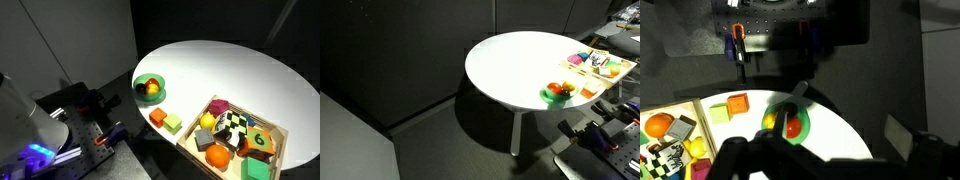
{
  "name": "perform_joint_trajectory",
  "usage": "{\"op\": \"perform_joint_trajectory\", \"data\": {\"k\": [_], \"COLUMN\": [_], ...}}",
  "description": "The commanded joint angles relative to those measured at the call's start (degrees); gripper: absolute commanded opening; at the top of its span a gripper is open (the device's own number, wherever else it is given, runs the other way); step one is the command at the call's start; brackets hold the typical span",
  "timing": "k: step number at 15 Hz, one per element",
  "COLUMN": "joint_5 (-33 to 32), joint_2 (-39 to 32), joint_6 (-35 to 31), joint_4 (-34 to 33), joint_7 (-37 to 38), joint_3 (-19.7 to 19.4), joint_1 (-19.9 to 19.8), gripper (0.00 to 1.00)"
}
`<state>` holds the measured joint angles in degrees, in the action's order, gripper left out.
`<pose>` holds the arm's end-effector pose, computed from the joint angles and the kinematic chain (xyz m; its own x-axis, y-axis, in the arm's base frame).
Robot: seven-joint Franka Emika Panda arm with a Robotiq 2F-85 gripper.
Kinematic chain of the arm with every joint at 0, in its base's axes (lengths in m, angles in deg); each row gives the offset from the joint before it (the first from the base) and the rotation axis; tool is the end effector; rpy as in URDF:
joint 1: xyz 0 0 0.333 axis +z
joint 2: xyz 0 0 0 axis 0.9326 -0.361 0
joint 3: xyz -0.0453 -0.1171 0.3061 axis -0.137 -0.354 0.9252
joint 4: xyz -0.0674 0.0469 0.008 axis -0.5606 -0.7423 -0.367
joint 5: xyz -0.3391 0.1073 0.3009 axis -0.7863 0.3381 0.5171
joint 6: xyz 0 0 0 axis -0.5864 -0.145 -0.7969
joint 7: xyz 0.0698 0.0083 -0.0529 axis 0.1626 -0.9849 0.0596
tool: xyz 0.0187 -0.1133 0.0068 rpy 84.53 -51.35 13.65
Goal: Put the light green block inside the bowl
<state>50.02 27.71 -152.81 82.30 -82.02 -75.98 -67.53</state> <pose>0.3379 0.0170 0.5324 0.9882 -0.0930 -0.1216 -0.1071 -0.9876 -0.1151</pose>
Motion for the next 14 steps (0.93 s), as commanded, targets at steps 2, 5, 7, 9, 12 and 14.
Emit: {"op": "perform_joint_trajectory", "data": {"k": [2,5,7,9,12,14], "joint_5": [0.5,0.5,0.09,-0.24,-0.48,-0.5], "joint_2": [-0.05,-0.03,-1.44,-3.19,-5.72,-7.33], "joint_6": [0.2,0.19,-1.95,-3.81,-7.42,-10.51], "joint_4": [-0.14,-0.14,0.12,-0.03,-0.16,-0.07], "joint_7": [-0.69,-0.69,0.12,0.61,0.85,0.86], "joint_3": [0.76,0.76,1.14,1.15,0.82,0.59], "joint_1": [-1.14,-1.14,-1.76,-2.5,-3.95,-4.82], "gripper": [1.0,1.0,1.0,1.0,1.0,1.0]}}
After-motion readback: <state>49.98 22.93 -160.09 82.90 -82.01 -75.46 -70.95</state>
